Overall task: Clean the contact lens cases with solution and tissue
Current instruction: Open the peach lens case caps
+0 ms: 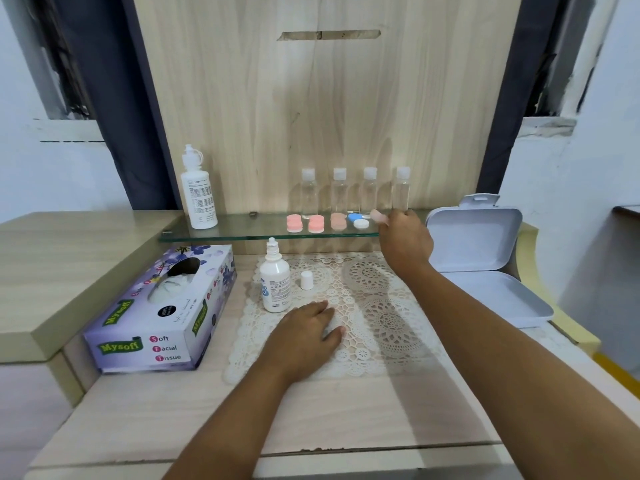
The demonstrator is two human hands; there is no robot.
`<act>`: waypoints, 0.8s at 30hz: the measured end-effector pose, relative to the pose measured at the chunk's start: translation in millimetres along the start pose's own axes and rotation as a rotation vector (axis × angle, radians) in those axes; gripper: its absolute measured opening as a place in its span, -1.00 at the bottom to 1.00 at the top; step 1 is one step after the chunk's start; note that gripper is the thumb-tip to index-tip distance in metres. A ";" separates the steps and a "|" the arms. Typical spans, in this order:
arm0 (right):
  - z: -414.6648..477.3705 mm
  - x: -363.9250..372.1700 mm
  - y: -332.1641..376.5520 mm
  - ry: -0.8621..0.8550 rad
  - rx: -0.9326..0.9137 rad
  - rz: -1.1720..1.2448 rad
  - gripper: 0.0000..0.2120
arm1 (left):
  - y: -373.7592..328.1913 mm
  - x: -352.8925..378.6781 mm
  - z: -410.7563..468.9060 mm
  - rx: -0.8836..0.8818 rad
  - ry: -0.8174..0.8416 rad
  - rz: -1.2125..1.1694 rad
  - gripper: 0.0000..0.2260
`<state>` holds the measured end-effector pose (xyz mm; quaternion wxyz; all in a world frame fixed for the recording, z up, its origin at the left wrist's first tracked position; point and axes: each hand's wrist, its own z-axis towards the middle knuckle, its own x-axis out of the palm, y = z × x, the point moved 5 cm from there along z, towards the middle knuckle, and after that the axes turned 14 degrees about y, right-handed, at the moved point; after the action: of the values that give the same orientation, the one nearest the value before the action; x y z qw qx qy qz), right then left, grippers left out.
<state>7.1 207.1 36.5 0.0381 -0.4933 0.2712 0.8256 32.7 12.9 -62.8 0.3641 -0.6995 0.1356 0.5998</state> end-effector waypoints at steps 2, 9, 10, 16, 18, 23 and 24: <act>-4.1 -2.5 -1.9 -0.025 -0.016 0.003 -0.75 | -0.1 -0.3 -0.3 0.002 0.002 0.005 -0.54; -34.1 -17.5 -9.1 -0.125 -0.217 0.101 -0.75 | 2.2 -2.1 0.9 0.027 -0.018 -0.049 -0.57; -42.2 -15.5 -9.9 -0.116 -0.273 0.128 -0.76 | 2.4 -3.0 1.1 0.034 -0.029 -0.078 -0.58; -93.9 9.5 -14.6 0.207 -0.469 0.273 -0.75 | 5.1 -12.5 -2.5 0.025 -0.173 -0.321 -0.57; -107.7 19.2 -16.0 0.267 -0.456 0.298 -0.77 | 4.3 -13.4 -4.4 0.041 -0.176 -0.361 -0.53; -121.2 33.5 -17.7 0.294 -0.492 0.307 -0.78 | 2.2 -10.9 -4.7 0.096 -0.145 -0.286 -0.55; -121.5 34.9 -18.1 0.315 -0.507 0.297 -0.79 | 1.9 -10.3 -4.5 0.100 -0.140 -0.254 -0.59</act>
<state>91.8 156.4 -44.6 -0.2488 -0.5638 0.1287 0.7770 32.3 6.0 -53.8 0.4799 -0.6487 0.0499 0.5885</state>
